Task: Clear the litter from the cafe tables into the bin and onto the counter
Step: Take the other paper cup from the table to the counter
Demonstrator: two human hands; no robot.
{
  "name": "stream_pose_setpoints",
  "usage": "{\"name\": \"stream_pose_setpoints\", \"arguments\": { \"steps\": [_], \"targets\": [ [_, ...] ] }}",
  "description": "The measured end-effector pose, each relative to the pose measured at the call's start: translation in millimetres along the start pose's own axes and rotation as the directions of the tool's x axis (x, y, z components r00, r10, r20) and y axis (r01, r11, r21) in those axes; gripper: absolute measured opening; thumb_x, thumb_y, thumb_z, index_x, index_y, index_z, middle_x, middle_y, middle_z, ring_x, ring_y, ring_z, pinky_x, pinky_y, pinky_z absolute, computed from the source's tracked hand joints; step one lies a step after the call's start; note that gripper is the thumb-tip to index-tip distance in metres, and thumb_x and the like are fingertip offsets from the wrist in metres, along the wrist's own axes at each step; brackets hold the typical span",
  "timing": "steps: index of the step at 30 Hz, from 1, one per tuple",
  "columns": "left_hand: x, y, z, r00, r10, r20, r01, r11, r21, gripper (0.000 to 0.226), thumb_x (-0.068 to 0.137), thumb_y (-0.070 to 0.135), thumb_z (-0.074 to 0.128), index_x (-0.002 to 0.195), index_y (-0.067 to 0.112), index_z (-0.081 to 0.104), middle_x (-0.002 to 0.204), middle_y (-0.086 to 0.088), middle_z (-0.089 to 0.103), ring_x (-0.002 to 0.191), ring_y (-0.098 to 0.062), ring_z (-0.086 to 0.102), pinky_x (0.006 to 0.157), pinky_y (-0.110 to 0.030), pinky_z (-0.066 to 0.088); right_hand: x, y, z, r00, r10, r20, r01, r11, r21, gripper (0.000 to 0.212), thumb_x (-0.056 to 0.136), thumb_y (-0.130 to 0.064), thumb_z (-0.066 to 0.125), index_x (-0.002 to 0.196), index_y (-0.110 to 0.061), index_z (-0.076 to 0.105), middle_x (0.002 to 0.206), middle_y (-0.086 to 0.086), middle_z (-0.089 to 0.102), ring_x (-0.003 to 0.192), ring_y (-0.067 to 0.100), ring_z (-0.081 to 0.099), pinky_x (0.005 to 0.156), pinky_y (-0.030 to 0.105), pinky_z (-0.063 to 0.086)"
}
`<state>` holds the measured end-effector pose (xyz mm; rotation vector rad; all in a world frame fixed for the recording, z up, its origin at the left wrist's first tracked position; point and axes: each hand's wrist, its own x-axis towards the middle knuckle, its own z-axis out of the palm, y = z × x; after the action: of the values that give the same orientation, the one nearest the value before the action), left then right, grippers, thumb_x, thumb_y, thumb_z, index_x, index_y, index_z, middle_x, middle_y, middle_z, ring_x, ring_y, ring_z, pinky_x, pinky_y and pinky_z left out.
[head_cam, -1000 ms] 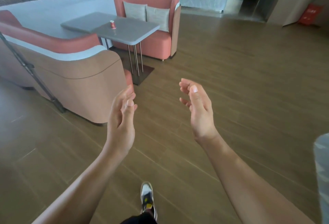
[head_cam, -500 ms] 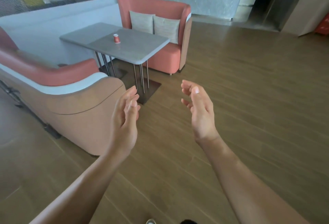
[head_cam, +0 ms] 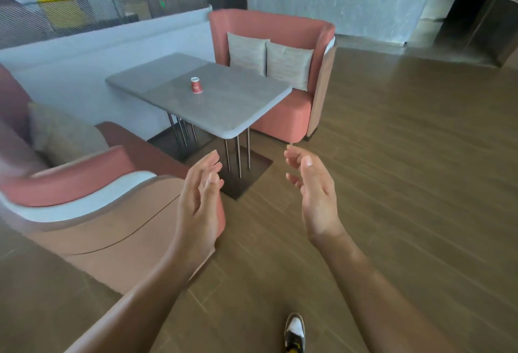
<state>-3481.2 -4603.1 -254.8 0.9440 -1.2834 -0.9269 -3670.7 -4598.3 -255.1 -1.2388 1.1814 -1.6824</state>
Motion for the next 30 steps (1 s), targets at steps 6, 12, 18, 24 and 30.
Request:
{"name": "stream_pose_setpoints", "arguments": {
  "steps": [6, 12, 18, 24, 30],
  "targets": [
    [119.3, -34.6, 60.0, 0.991, -0.035, -0.13, 0.038, 0.999, 0.019, 0.041, 0.109, 0.016, 0.04, 0.146, 0.002, 0.05, 0.147, -0.008, 0.057, 0.141, -0.024, 0.054, 0.119, -0.055, 0.043, 155.3, 33.8, -11.1, 0.995, -0.004, 0.098, 0.007, 1.0, -0.03, 0.048, 0.096, -0.079, 0.045, 0.123, -0.047, 0.071, 0.129, -0.016, 0.07, 0.127, 0.009, 0.063, 0.11, 0.049, 0.051],
    [195.4, -78.8, 68.9, 0.971, -0.076, -0.229, 0.087, 0.995, 0.039, 0.035, 0.111, 0.008, 0.045, 0.145, 0.003, 0.051, 0.148, -0.01, 0.057, 0.141, -0.025, 0.054, 0.118, -0.059, 0.042, 251.2, 76.7, 18.5, 0.976, 0.055, 0.212, -0.044, 0.998, -0.055, 0.056, 0.095, -0.083, 0.044, 0.127, -0.045, 0.069, 0.13, -0.017, 0.07, 0.128, 0.007, 0.063, 0.111, 0.05, 0.051],
    [279.8, -131.7, 27.2, 0.935, -0.029, -0.354, 0.078, 0.989, 0.124, 0.049, 0.102, 0.041, 0.044, 0.145, 0.02, 0.054, 0.148, 0.002, 0.059, 0.14, -0.017, 0.056, 0.116, -0.057, 0.047, 336.1, 124.1, 92.2, 0.931, 0.128, 0.342, -0.117, 0.992, -0.053, 0.045, 0.094, -0.075, 0.045, 0.118, -0.047, 0.072, 0.126, -0.011, 0.072, 0.125, 0.011, 0.065, 0.113, 0.048, 0.05],
    [374.5, -188.4, -34.5, 0.896, -0.03, -0.444, 0.121, 0.977, 0.178, 0.058, 0.1, 0.051, 0.043, 0.149, 0.021, 0.053, 0.146, 0.012, 0.06, 0.14, -0.013, 0.056, 0.114, -0.055, 0.049, 428.5, 163.6, 187.6, 0.871, 0.109, 0.478, -0.089, 0.994, -0.066, 0.032, 0.095, -0.072, 0.042, 0.108, -0.061, 0.069, 0.127, -0.019, 0.071, 0.128, 0.006, 0.063, 0.116, 0.048, 0.048],
    [445.3, -214.7, -95.7, 0.861, -0.015, -0.509, 0.13, 0.973, 0.191, 0.054, 0.102, 0.05, 0.045, 0.147, 0.023, 0.055, 0.139, 0.021, 0.062, 0.119, 0.002, 0.065, 0.096, -0.028, 0.06, 494.9, 194.2, 277.2, 0.828, 0.116, 0.548, -0.113, 0.993, -0.04, 0.048, 0.095, -0.073, 0.043, 0.126, -0.045, 0.064, 0.124, -0.016, 0.072, 0.126, 0.006, 0.065, 0.114, 0.04, 0.05]
  ]
}}
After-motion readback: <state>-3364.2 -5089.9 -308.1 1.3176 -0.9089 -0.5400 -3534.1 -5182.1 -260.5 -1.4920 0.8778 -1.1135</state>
